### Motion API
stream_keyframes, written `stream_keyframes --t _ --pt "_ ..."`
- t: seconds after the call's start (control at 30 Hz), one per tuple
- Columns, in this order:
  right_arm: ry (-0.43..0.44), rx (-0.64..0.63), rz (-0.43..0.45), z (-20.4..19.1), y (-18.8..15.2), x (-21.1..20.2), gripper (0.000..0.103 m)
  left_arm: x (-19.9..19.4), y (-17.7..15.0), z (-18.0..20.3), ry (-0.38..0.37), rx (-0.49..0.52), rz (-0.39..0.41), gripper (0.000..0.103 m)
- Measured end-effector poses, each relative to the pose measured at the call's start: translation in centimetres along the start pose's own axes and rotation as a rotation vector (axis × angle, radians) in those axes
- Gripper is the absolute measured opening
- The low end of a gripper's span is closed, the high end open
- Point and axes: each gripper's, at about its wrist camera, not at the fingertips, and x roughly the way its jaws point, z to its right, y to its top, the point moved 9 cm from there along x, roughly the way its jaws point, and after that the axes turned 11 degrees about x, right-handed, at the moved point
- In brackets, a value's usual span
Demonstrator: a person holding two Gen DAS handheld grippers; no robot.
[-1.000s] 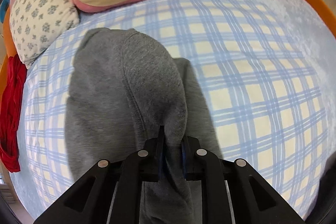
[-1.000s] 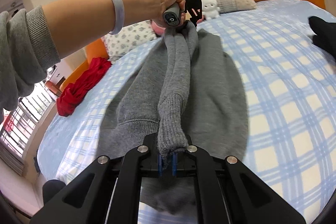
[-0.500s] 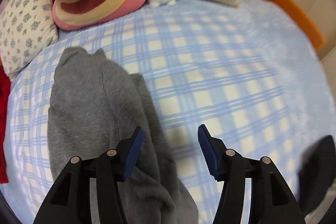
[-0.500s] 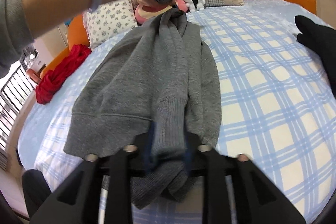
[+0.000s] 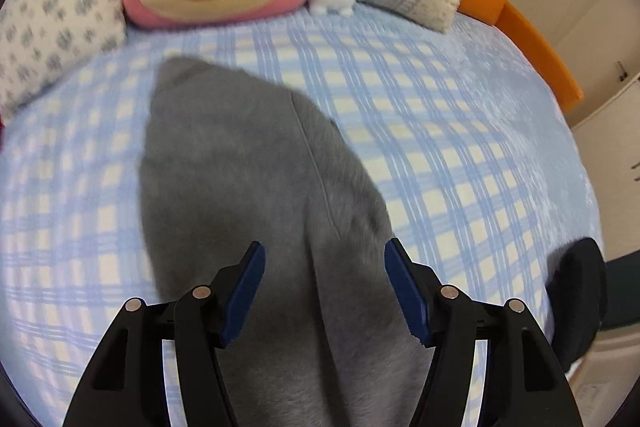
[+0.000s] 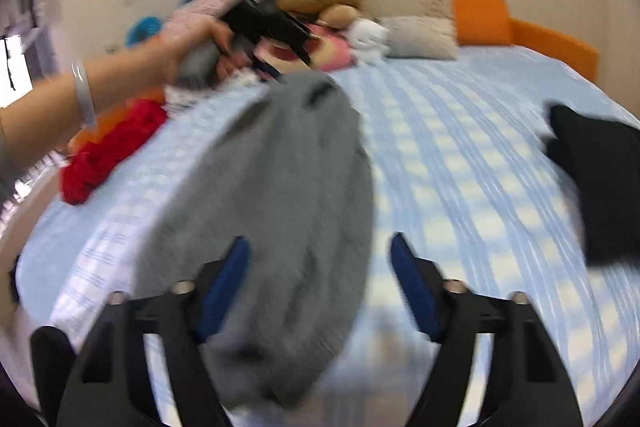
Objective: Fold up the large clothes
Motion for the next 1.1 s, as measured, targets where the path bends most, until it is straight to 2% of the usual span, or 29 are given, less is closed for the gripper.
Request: stream_keyframes --t 0.03,0.1,0.13,0.23,0.33,0.4,0.5,0.63,0.73,0.87,0.9,1.0,1.1 --pt "0.056 -0.012 -0.020 -1.1 1.0 0.8 0.045 0.7 -0.6 0.0 -0.015 -0.002 -0.008 0.065" --pt "0.130 -0.017 -0.053 -2.6 2.2 2.3 0.036 2.1 -1.5 0.3 -0.045 -0.003 -0.026 0.065" --pt "0.165 -0.026 -0.079 -3.4 2.7 3.5 0.034 2.8 -1.9 0.5 -0.055 -0.006 -0.037 0.065" --pt "0.189 -0.073 -0.134 -4.7 2.9 6.0 0.031 4.4 -2.7 1.2 -0.070 0.000 -0.052 0.065" --pt "0.148 -0.112 -0.159 -4.6 2.5 7.2 0.029 5.4 -2.8 2.2 -0.029 0.058 -0.049 0.066" --pt "0.087 -0.131 -0.194 -3.5 1.6 8.4 0.029 5.6 -2.6 2.5 -0.003 0.086 -0.042 0.066" --pt "-0.018 -0.141 -0.239 -0.8 -0.1 9.7 0.027 5.9 -2.4 2.9 0.039 0.132 -0.025 0.068" --pt "-0.150 -0.148 -0.302 3.3 -3.6 10.8 0.028 6.3 -2.3 3.0 0.053 0.140 -0.005 0.070" --pt "-0.100 -0.089 -0.293 3.8 -3.7 10.1 0.028 5.8 -2.3 2.7 0.032 0.116 0.009 0.070" --pt "-0.057 -0.086 -0.231 2.7 -0.6 8.7 0.028 2.8 -2.9 2.4 -0.048 0.072 0.042 0.070" --pt "-0.042 -0.081 -0.202 2.3 1.2 8.5 0.028 1.4 -3.5 2.6 -0.062 0.078 0.057 0.070" --pt "-0.010 -0.072 -0.151 1.7 6.0 9.0 0.028 -2.1 -5.4 2.9 -0.043 0.124 0.109 0.073" --pt "0.033 -0.047 -0.126 1.3 10.5 10.3 0.029 -5.6 -7.8 3.3 0.038 0.205 0.198 0.078"
